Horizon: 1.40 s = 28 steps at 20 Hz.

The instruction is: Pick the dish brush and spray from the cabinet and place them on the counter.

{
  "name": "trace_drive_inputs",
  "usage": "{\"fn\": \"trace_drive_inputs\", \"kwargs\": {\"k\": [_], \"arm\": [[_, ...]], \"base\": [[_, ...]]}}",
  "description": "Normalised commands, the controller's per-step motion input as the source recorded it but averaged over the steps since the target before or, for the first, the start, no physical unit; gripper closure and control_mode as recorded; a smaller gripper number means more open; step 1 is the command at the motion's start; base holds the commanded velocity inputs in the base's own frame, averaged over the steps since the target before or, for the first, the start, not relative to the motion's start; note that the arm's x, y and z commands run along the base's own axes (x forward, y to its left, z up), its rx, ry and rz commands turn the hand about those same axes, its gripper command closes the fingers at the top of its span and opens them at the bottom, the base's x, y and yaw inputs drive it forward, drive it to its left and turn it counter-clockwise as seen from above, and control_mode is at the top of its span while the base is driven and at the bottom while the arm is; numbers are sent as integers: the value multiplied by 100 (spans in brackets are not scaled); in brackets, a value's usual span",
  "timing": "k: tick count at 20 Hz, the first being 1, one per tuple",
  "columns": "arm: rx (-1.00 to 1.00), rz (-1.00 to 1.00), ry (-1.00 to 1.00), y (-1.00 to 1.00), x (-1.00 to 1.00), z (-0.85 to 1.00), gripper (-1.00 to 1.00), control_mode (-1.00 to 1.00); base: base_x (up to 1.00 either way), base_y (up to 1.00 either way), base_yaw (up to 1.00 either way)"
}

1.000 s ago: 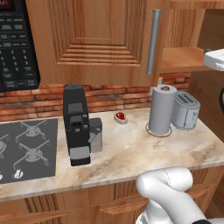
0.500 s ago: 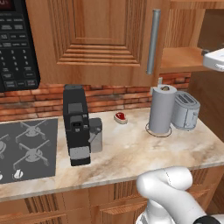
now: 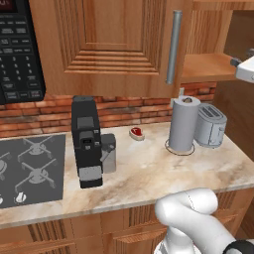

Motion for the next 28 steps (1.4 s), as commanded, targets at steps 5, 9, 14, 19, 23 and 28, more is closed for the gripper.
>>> {"fn": "trace_drive_inputs", "kwargs": {"k": [5,9,14,19,23,28], "arm": [[-1,14,-4,0,5,-4,-100,-100],[0,7,-5,0,10,-3,-100,-100],[0,3,-5,10,16,-1,-100,-100],[-1,0,-5,23,12,0,-100,-100],[0,0,-1,19,19,0,-100,-100],[0,0,0,6,33,0,-100,-100]], "base": [[0,0,0],[0,0,0],[0,0,0],[0,0,0],[0,0,0],[0,0,0]]}}
